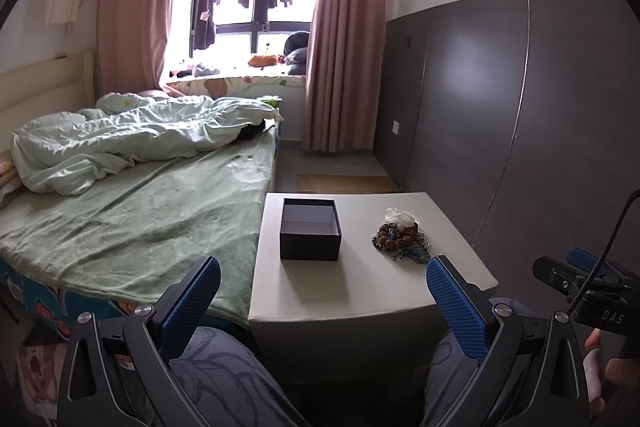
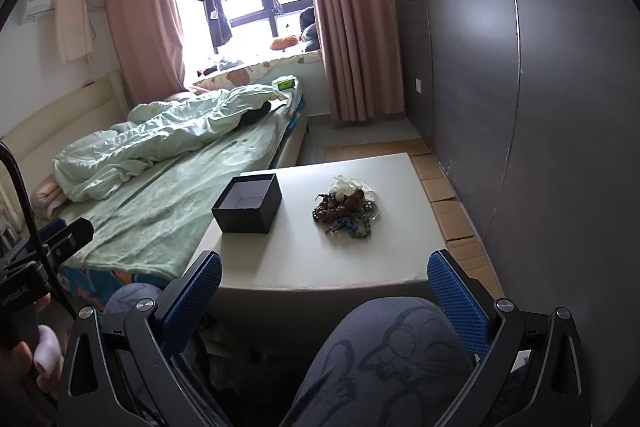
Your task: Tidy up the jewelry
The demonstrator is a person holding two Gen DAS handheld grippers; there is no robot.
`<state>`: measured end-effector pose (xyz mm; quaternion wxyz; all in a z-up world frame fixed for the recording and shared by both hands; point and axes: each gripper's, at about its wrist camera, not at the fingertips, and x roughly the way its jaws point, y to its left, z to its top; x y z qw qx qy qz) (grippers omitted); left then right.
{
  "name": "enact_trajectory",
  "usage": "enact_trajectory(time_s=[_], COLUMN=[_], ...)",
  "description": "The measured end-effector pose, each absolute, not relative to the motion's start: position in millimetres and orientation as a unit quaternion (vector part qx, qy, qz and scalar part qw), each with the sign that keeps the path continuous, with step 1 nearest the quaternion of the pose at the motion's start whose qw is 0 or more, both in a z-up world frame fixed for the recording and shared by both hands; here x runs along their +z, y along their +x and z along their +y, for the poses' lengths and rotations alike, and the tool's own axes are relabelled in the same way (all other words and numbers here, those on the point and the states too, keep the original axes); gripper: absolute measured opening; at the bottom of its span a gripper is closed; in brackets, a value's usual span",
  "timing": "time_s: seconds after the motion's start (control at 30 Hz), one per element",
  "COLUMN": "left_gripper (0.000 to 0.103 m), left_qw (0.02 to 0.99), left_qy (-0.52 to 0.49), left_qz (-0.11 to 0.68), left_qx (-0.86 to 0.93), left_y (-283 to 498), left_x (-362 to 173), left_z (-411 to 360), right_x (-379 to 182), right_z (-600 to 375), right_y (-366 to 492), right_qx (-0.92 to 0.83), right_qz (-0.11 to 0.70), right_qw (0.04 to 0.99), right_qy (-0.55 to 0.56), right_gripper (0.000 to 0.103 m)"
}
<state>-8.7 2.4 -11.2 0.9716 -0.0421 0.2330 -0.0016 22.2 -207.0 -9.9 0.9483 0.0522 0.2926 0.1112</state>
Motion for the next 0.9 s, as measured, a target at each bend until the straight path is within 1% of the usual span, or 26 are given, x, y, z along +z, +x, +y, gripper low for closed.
enact_trajectory(time_s=[0.03, 0.4, 0.77, 0.9], left_gripper=[0.103, 0.103, 0.103, 0.103], left_qw=[0.971, 0.972, 0.967, 0.963], left_qy=[-0.041, -0.038, -0.024, -0.033], left_qz=[0.235, 0.234, 0.251, 0.265], left_qx=[0.000, -0.002, -0.028, -0.044], left_y=[0.0, -2.9, 12.4, 26.1], left_x=[-11.0, -10.3, -11.0, -10.3], left_z=[-4.6, -11.3, -29.6, -28.6], right_x=[-9.6, -8.3, -13.9, -14.3], right_z=[-207.2, -207.3, -213.3, -222.5], right_y=[21.6, 18.2, 26.9, 38.3], right_qx=[0.111, 0.111, 0.125, 0.137], right_qz=[0.292, 0.289, 0.299, 0.301], right_qw=[0.948, 0.949, 0.944, 0.941], right_qy=[0.053, 0.053, 0.063, 0.075], right_gripper=[0.103, 0.103, 0.103, 0.103])
